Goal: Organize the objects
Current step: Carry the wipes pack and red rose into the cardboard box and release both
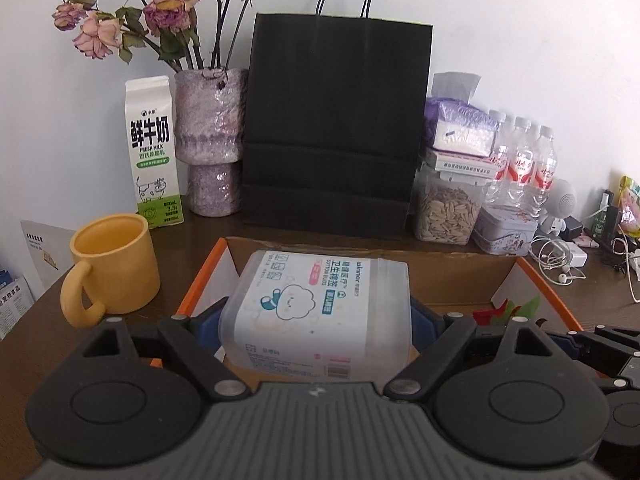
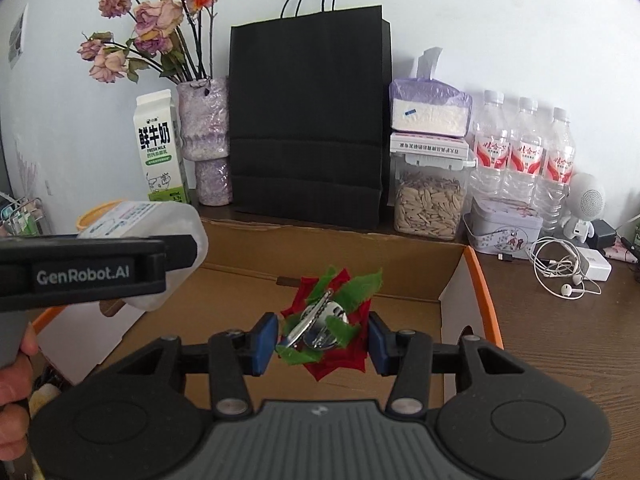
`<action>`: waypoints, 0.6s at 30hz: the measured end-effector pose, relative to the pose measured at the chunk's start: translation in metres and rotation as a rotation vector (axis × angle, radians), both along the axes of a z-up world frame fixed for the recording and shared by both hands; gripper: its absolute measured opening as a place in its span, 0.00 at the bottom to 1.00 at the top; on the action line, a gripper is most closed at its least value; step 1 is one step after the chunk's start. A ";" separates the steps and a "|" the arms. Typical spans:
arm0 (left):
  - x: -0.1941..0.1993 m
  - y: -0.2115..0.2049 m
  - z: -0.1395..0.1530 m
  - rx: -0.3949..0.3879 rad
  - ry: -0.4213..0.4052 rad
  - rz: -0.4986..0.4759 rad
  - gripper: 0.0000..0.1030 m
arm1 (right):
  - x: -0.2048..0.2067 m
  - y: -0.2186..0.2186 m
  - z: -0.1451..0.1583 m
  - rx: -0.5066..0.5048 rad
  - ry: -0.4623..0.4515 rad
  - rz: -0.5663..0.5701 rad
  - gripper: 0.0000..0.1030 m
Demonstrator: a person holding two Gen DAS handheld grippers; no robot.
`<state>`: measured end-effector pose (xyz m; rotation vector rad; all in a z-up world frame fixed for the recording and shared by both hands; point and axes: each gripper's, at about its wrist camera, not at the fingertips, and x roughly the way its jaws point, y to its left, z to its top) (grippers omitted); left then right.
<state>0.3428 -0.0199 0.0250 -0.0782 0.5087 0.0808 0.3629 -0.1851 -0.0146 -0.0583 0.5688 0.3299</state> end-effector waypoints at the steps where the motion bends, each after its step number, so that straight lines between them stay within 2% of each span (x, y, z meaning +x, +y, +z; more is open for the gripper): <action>1: 0.002 0.001 -0.002 -0.003 0.011 -0.001 0.86 | 0.002 0.000 -0.002 -0.003 0.007 -0.001 0.45; 6: 0.000 0.000 -0.002 -0.002 0.019 -0.017 0.86 | 0.003 -0.002 -0.006 -0.009 0.029 -0.012 0.48; 7: -0.001 -0.001 -0.002 -0.001 0.020 -0.017 0.89 | 0.003 -0.002 -0.006 -0.010 0.033 -0.013 0.52; 8: -0.001 -0.001 -0.001 -0.001 0.018 -0.017 0.99 | 0.003 -0.001 -0.006 -0.013 0.034 -0.014 0.67; 9: -0.002 -0.002 0.000 -0.001 0.013 -0.018 1.00 | 0.002 -0.001 -0.006 -0.016 0.030 -0.017 0.77; 10: -0.003 -0.002 0.000 0.002 0.010 -0.015 1.00 | 0.001 -0.001 -0.005 -0.016 0.024 -0.020 0.92; 11: -0.004 -0.003 0.001 0.003 0.012 -0.016 1.00 | 0.001 -0.001 -0.005 -0.016 0.023 -0.022 0.97; 18: -0.004 -0.005 0.000 0.008 0.022 -0.021 1.00 | 0.001 -0.003 -0.003 -0.012 0.024 -0.026 1.00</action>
